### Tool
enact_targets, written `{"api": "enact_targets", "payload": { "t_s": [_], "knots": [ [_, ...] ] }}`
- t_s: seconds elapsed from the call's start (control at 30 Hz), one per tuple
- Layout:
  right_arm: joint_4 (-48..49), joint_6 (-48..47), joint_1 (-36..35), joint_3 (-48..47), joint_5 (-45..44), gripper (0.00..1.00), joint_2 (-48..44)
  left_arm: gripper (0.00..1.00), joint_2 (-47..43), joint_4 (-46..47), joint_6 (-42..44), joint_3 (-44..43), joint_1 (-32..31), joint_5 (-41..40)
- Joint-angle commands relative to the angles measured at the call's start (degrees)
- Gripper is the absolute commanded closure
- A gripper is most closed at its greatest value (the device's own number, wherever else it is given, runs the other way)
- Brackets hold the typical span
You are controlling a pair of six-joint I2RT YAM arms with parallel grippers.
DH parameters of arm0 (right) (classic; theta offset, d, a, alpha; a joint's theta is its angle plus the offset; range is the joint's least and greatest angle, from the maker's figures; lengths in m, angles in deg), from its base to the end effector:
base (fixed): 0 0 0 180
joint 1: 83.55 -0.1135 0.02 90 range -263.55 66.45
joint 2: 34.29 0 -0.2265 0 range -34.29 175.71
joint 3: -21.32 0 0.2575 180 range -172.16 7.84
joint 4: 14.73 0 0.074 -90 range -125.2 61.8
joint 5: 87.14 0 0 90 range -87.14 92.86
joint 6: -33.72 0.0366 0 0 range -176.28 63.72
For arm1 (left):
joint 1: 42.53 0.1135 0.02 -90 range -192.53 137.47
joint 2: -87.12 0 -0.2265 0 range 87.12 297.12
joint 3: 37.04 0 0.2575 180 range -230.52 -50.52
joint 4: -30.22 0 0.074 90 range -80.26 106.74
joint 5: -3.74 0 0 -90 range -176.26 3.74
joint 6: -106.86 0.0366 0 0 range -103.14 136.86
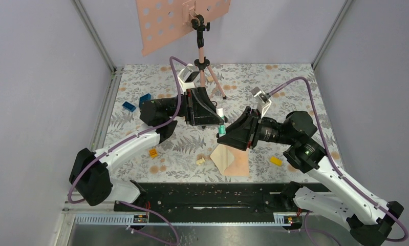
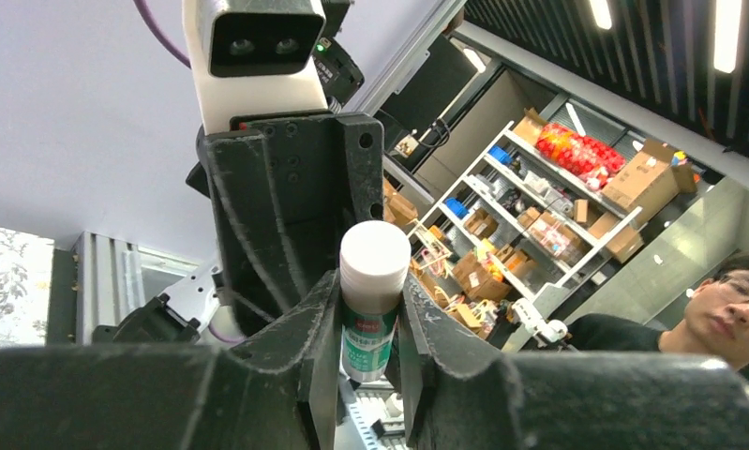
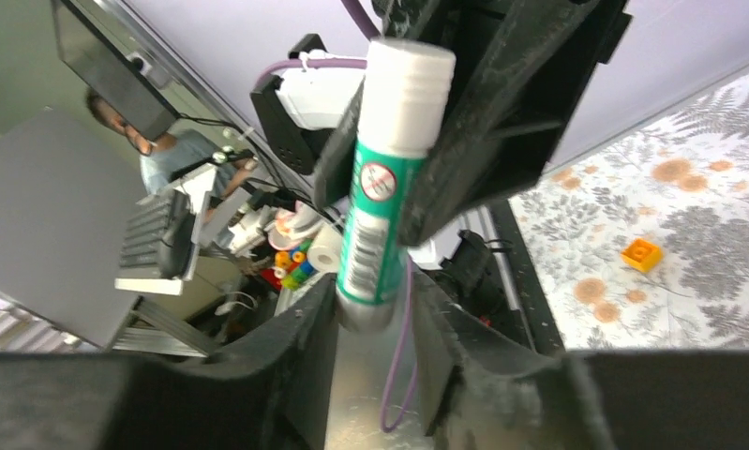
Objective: Place the letter into the envelope and seal it
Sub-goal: Open the solid glue cap from the solid glue.
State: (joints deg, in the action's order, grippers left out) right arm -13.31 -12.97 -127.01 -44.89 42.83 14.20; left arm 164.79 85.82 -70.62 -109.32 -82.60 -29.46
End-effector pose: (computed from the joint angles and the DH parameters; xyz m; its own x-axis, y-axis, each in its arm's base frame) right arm 0.1374 0.1626 0.3949 -0.4906 0.2593 -0.8319 -0.8674 -0.0537 0.4948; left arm 0.2008 -0.2089 0.3828 -0.7357 -0.0960 -0.6705 0.6210 -0.4909 -0.6111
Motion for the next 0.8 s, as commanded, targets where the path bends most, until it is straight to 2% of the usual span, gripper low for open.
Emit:
{"api": "enact_targets", "payload": {
  "t_s": [0.0, 0.07, 0.13, 0.3, 0.53, 0.77],
  "knots": [
    [-10.56, -5.31, 0.59, -0.58, -2.92, 0.45, -1.14, 1.0, -2.79, 7.08, -4.33, -3.79, -0.27, -3.08],
    [-10.88, -5.44, 0.59, -1.28, -3.26, 0.32, -1.12, 1.0, -2.79, 6.2, -3.69, -3.64, -0.23, -2.86],
    [-10.63, -5.39, 0.62, -1.76, -3.64, 0.28, -0.86, 1.0, -2.74, 5.35, -3.19, -3.44, -0.24, -2.87],
    [-7.39, -3.82, 0.59, -3.32, -2.84, 0.27, 0.46, 1.0, -2.51, 4.87, -3.09, -3.21, -0.27, -2.61],
    [-2.28, -1.18, 0.59, -6.81, 3.96, 0.26, 3.27, 1.0, -3.19, 1.95, -1.22, -2.98, -0.15, -2.11],
    [-5.32, -3.33, 0.62, -9.23, 8.38, 0.24, 3.44, 1.0, -3.49, 1.47, -0.72, -2.7, -0.16, -2.29]
  ]
}}
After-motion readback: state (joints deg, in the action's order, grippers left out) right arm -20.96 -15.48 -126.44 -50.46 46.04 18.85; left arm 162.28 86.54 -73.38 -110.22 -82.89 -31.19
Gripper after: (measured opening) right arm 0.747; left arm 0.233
